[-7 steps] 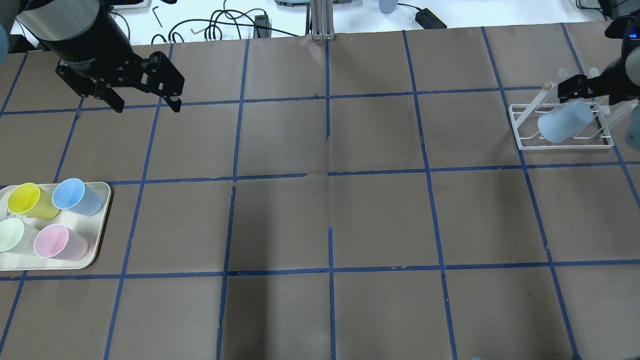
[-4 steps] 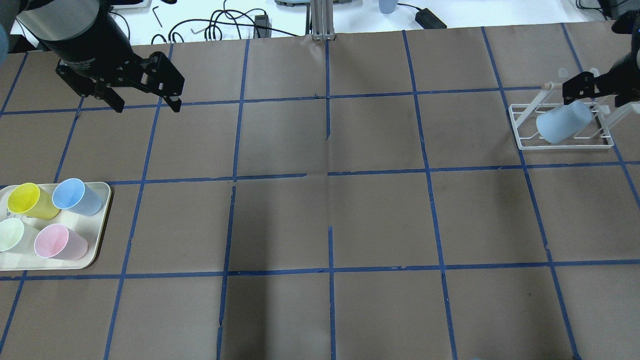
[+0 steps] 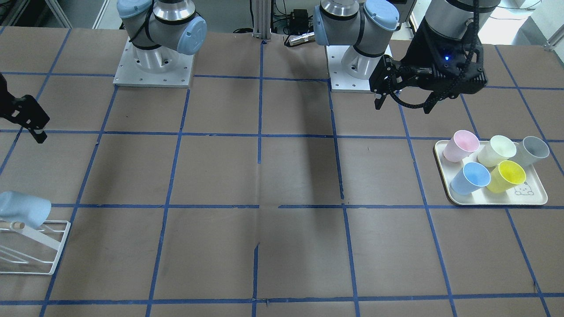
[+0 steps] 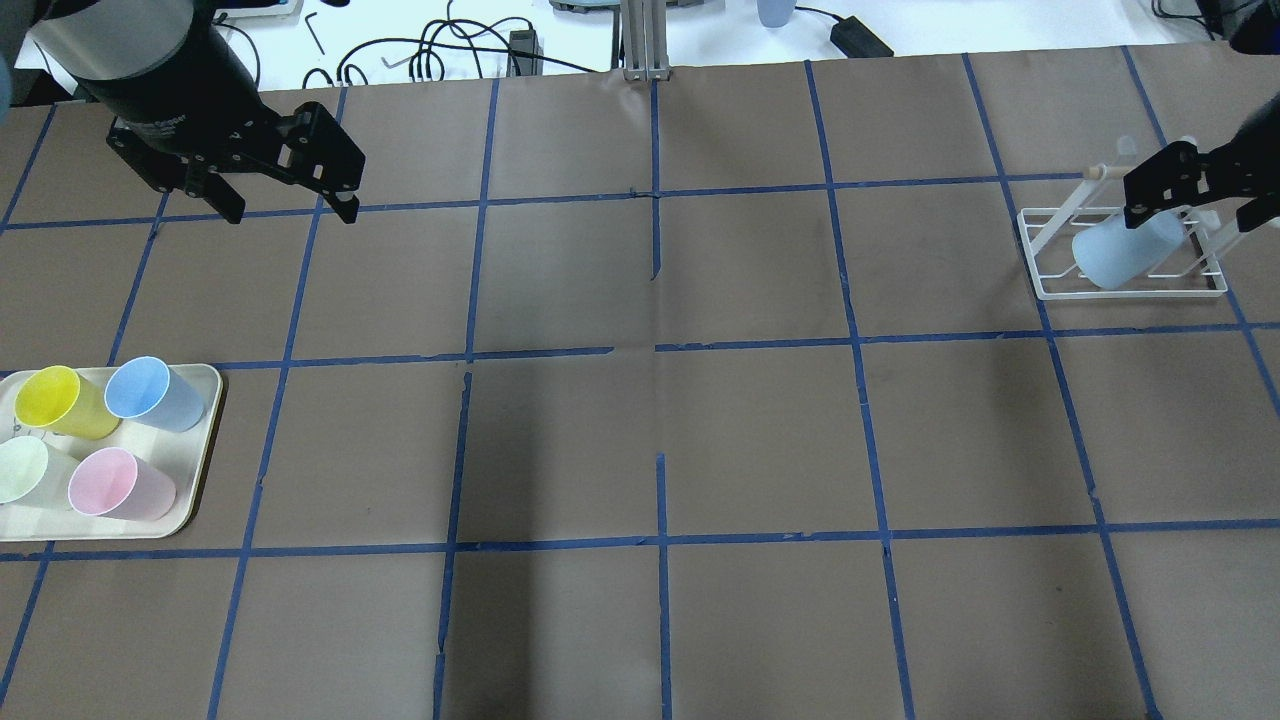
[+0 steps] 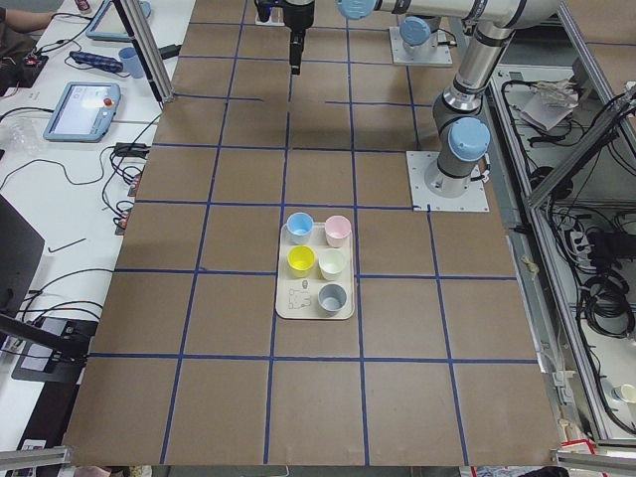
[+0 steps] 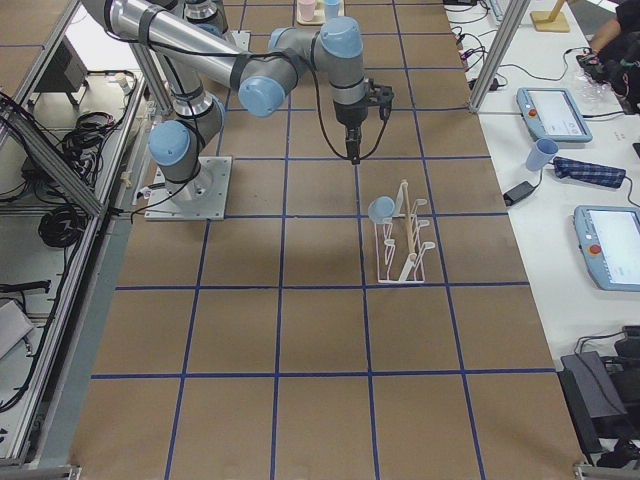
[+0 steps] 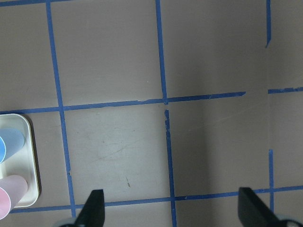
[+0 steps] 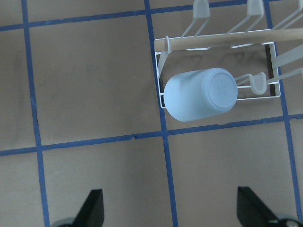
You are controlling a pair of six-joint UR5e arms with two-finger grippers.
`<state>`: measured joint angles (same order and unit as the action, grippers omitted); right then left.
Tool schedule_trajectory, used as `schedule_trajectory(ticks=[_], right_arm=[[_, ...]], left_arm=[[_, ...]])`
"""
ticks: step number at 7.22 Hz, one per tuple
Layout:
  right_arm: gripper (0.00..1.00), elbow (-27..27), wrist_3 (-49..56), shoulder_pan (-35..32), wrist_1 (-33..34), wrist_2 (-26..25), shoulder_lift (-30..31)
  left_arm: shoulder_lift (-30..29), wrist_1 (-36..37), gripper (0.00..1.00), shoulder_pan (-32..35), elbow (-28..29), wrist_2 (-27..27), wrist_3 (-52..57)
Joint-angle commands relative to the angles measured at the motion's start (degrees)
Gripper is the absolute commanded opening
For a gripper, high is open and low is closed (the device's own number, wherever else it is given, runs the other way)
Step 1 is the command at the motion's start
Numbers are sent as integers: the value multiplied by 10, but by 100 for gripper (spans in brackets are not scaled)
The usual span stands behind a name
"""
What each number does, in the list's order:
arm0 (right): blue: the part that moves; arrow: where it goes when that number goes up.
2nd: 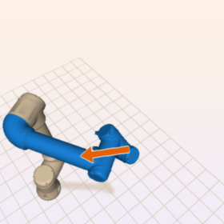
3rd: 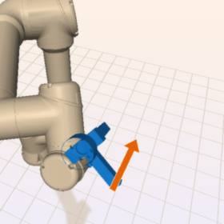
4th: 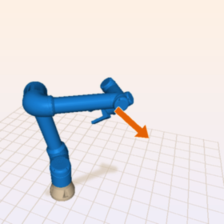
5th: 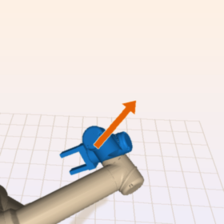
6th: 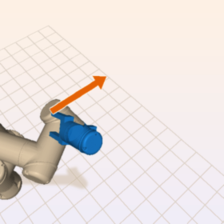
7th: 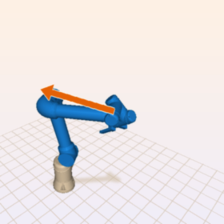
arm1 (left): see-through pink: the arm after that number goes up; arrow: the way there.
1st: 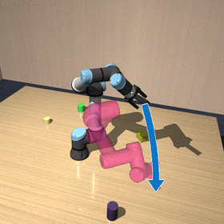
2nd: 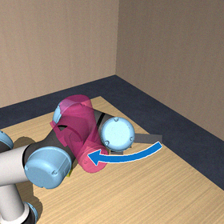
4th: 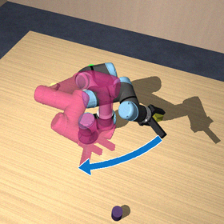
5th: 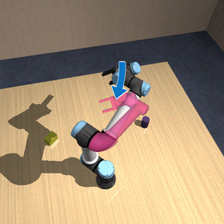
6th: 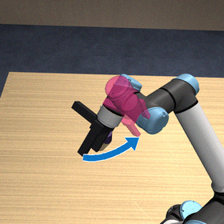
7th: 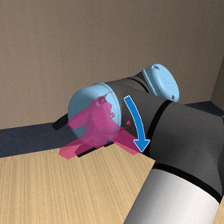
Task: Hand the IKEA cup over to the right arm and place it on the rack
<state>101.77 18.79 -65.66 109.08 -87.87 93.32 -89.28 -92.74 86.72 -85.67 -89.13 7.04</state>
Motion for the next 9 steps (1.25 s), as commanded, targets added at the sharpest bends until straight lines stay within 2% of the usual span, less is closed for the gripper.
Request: schedule_trajectory(ticks=[1,4,5,6,7,9], right_arm=[[100,-72,-47,-57,-79,-32,-7],[100,-125,-193,-191,-113,-34,-28],[100,-157,-210,-229,-164,-33,-40],[100,-206,-211,-242,-214,-34,-62],[100,-232,-209,-249,-271,-32,-66],[100,-224,-208,-245,-273,-30,-68]], left_arm=[[-4,-3,100,-5,14,-4,1],[1,-2,100,-11,3,-6,2],[-1,-1,100,-11,6,-5,2],[1,-1,100,-11,2,-5,2],[1,-1,100,-11,2,-5,2],[1,-1,100,-11,1,-5,2]])
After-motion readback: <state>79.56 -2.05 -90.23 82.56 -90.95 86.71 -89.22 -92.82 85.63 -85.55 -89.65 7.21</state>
